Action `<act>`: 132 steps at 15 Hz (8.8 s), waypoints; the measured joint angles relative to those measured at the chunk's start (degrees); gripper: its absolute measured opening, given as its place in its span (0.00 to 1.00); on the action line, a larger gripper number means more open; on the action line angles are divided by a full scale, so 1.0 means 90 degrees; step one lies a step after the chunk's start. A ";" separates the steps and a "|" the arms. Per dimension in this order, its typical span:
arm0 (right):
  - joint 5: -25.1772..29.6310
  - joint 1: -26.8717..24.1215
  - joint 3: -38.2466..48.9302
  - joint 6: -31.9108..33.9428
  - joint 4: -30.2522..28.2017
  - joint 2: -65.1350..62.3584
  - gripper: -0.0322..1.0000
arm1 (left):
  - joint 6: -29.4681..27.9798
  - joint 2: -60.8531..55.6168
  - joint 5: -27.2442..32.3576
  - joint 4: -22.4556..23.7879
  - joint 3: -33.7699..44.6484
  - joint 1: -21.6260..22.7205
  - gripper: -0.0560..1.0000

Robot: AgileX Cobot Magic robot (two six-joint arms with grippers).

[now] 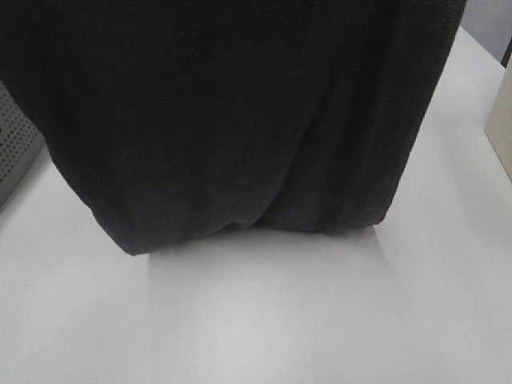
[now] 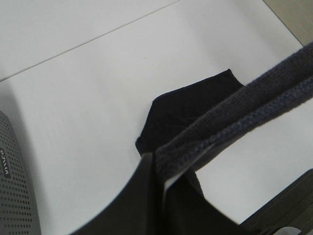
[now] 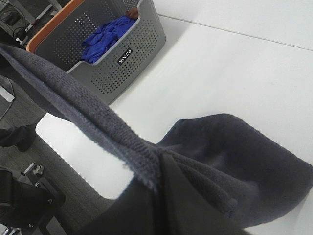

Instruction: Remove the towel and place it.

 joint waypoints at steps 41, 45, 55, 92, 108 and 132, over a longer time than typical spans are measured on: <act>-0.0458 -0.0586 -0.6678 -0.1140 -0.0567 0.6544 0.04 | 0.3380 0.6952 0.0229 -0.0025 -0.7028 0.1674 0.05; -0.0019 -0.0579 -0.6678 -0.1101 -0.0547 0.6544 0.04 | 0.2878 0.6436 0.0210 0.0369 -0.5819 0.1642 0.05; 0.0000 0.0178 -0.3170 -0.0840 -0.0121 0.4711 0.04 | 0.2623 0.2725 0.0185 0.0751 -0.1108 0.1649 0.05; -0.0159 0.0210 0.6882 0.1261 -0.0045 -0.0484 0.04 | 0.0605 0.1006 -0.0197 -0.2865 0.5348 -0.1070 0.05; -0.1795 0.0153 0.6869 0.0019 -0.0420 0.2878 0.04 | 0.0942 0.4310 -0.0547 -0.2489 0.4011 -0.1178 0.07; -0.1923 0.0153 0.5354 -0.0656 0.0197 0.2496 0.75 | 0.1063 0.4113 0.0064 -0.2725 0.2967 -0.1375 0.75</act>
